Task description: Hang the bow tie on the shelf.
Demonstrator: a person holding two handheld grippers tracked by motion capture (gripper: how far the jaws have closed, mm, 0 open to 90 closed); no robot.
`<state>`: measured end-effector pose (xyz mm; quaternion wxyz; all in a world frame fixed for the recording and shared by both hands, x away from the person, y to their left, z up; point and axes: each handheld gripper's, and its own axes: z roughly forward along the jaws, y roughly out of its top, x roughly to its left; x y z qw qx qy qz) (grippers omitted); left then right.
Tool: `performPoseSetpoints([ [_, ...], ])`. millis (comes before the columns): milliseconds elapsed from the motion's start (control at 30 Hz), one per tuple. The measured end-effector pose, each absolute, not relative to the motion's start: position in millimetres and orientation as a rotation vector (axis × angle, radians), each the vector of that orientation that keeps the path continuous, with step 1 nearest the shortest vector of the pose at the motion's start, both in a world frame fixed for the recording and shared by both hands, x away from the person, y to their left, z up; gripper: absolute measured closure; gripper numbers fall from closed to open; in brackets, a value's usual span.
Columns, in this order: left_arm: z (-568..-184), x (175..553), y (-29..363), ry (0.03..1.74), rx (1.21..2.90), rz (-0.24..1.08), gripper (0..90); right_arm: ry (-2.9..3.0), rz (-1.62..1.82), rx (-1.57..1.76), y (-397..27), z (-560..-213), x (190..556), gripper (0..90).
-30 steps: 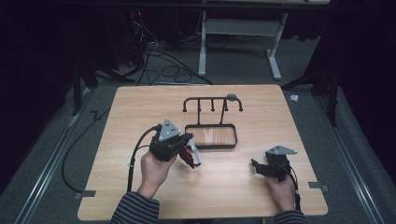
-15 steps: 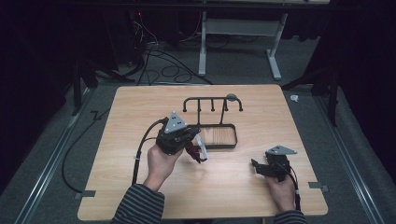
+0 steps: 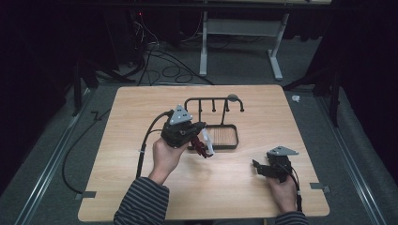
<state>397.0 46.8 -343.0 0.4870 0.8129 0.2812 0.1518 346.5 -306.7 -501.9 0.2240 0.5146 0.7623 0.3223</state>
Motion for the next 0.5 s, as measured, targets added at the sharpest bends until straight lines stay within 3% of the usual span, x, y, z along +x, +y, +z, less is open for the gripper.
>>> performPoseSetpoints([
  [500,-333,409,34,0.667,1.971,0.345,89.3,2.103,0.893,1.42,-307,-502,347,30.7],
])
